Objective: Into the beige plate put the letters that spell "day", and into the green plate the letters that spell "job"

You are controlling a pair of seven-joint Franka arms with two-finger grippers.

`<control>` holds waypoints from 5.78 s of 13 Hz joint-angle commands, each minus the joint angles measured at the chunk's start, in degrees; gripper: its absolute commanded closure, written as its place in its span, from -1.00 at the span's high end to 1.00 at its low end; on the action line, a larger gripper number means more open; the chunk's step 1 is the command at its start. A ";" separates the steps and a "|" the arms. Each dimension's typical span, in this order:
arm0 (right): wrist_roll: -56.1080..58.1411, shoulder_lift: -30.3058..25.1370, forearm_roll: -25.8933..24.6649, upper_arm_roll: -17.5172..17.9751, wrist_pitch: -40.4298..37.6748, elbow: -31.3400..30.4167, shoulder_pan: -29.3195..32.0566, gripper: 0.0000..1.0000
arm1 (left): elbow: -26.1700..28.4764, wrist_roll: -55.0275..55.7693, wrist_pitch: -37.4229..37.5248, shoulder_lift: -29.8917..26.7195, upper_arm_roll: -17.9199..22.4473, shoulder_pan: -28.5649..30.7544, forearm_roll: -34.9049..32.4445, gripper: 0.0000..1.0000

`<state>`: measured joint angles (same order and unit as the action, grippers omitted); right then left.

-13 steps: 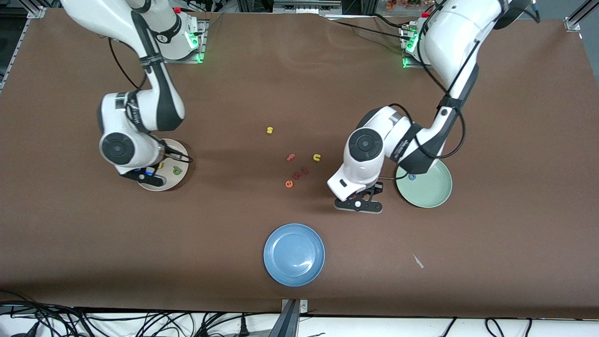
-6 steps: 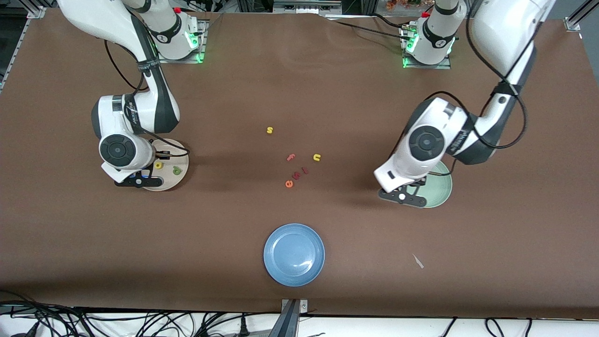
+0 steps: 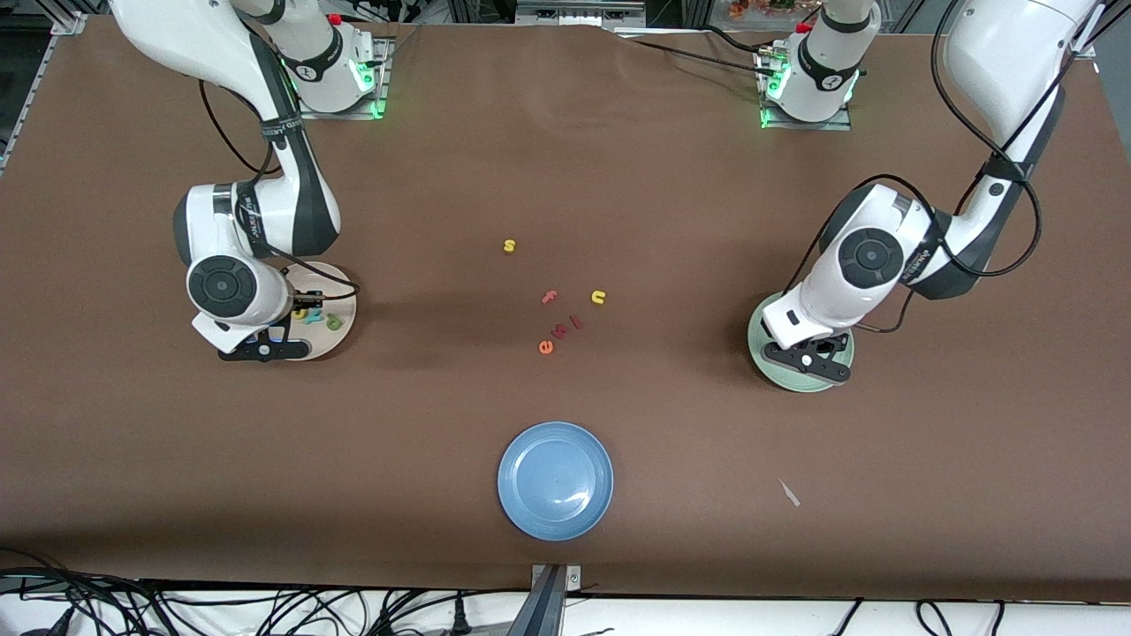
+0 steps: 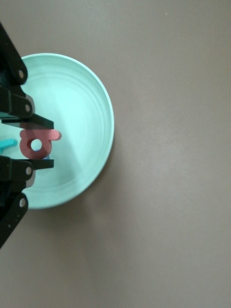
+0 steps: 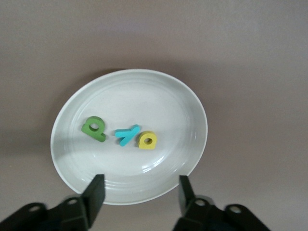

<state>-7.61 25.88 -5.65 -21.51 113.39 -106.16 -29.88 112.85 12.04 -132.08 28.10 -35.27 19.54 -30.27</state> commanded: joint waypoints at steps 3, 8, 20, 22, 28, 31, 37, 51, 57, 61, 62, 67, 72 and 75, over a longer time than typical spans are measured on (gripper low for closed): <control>0.75 0.22 3.27 0.41 -7.09 4.98 -0.27 0.99 | 5.36 -0.18 -4.33 -1.30 -0.42 4.45 -5.93 -0.90; -0.22 -0.04 8.20 1.38 -19.77 12.99 -4.39 0.99 | 4.84 -0.53 -5.56 2.04 -0.33 8.22 -6.47 -0.90; -7.42 -4.17 8.90 18.03 -23.21 14.31 6.62 0.99 | 1.14 -0.44 -7.76 9.17 0.03 10.69 -9.02 -0.08; -5.68 -4.88 8.99 28.66 -21.99 14.31 18.04 0.99 | 0.97 0.08 -7.32 8.91 -0.15 10.26 -9.02 0.48; -4.87 -7.41 9.08 34.18 -19.42 15.97 26.27 1.00 | 1.14 1.76 -6.62 7.41 -0.59 10.60 -8.58 0.99; -5.14 -11.81 8.29 26.46 -19.61 16.51 22.60 1.00 | 1.06 1.84 -5.39 6.01 -1.81 10.69 -8.58 0.99; -4.70 -14.98 6.27 18.87 -26.19 21.41 22.58 1.00 | 0.62 2.46 1.55 -0.84 -6.91 10.78 -6.03 0.99; -6.19 -19.46 5.39 20.54 -32.44 23.20 23.64 1.00 | -31.52 -4.91 43.10 -4.63 -18.88 8.34 4.42 0.99; -8.21 -19.30 5.65 19.93 -32.70 23.19 23.29 1.00 | -36.21 -15.01 46.29 -10.42 0.31 -0.26 18.19 1.00; -11.02 -18.86 6.09 20.28 -32.18 22.93 22.58 1.00 | -31.75 -18.28 45.42 -16.74 18.27 -12.65 25.07 1.00; -11.11 -18.16 6.26 20.28 -32.18 23.10 22.67 1.00 | -29.03 -18.89 43.41 -18.59 21.96 -14.86 27.09 0.99; -14.89 -18.59 5.57 21.16 -32.27 23.19 19.87 1.00 | -14.53 -21.71 32.52 -26.59 30.17 -21.39 28.60 1.00; -15.51 -18.50 5.56 21.16 -32.17 23.28 19.68 1.00 | -8.96 -21.27 29.86 -30.47 30.26 -21.30 28.60 1.00; -18.04 -18.41 5.65 21.24 -31.91 23.28 19.51 1.00 | -9.05 -21.27 29.95 -30.38 30.35 -20.86 28.69 1.00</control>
<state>-23.13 7.90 -0.16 -0.42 81.09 -82.62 -10.30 102.28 -8.08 -101.22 -0.94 -5.84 -0.90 -3.33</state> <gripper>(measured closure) 0.000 0.000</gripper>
